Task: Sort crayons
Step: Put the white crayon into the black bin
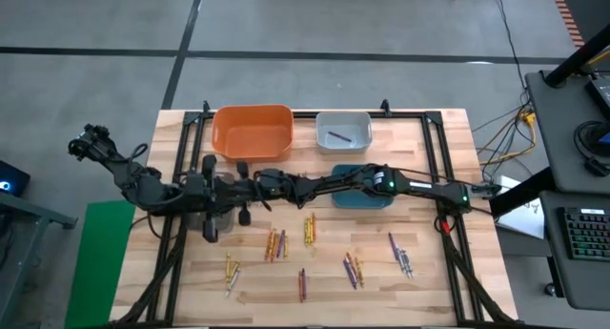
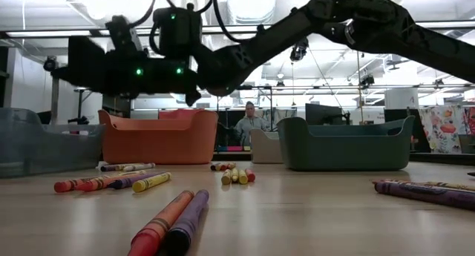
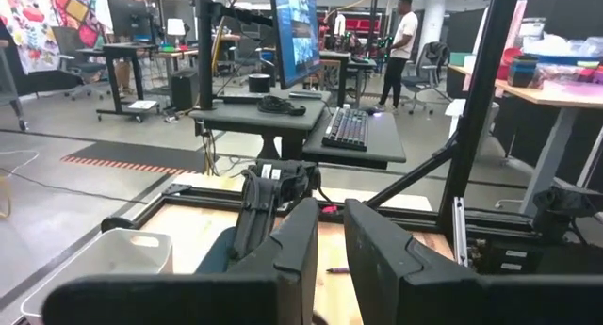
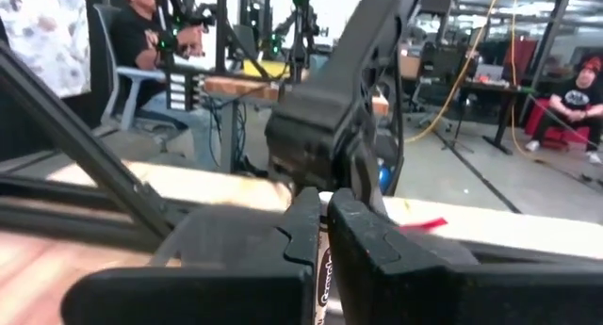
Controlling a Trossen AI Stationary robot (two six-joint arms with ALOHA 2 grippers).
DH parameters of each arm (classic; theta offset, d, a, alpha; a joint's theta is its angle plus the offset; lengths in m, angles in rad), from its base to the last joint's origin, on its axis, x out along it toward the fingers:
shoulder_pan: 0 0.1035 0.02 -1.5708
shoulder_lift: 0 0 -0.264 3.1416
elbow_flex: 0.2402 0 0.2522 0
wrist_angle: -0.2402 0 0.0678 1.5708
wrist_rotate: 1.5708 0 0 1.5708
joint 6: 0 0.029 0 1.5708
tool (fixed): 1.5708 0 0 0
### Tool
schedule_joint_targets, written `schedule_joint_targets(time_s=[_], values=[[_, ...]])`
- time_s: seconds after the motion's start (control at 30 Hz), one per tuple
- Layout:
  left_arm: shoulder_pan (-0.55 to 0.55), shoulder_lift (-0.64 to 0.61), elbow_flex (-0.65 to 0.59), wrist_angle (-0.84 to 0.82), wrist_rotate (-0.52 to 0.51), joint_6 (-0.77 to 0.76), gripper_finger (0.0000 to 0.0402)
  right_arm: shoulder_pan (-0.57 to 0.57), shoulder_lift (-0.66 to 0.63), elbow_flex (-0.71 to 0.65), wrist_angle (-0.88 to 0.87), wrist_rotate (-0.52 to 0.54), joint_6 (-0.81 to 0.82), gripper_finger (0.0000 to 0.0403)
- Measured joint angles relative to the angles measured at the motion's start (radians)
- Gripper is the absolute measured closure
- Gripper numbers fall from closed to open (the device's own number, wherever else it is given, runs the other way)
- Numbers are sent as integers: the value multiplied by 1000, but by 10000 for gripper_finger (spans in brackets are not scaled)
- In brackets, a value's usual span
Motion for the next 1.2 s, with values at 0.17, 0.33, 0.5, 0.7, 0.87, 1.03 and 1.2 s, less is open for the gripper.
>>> schedule_joint_targets(time_s=[0.17, 0.33, 0.5, 0.7, 0.87, 1.03, 1.2], values=[[0, 5, 0, 0, 0, 18, 362, 1, 0, 0, -5, 0, 1, 369], [0, 5, 0, 0, 0, 18, 362, -2, 0, 0, -12, 1, 57, 332], [0, 5, 0, 0, 0, 12, 362, -6, -28, -1, -120, 1, 86, 304], [0, 6, 0, 0, 0, -9, 362, -6, -168, -1, -452, 0, -17, 298], [0, 6, 0, 3, 3, -17, 362, -8, -306, -1, -843, 2, -89, 311], [0, 12, 0, 3, 2, -51, 362, -13, -473, 0, -1290, 1, -58, 328], [2, 54, 0, -17, -63, -126, 362, -15, -608, -18, -1751, -1, -5, 341]])
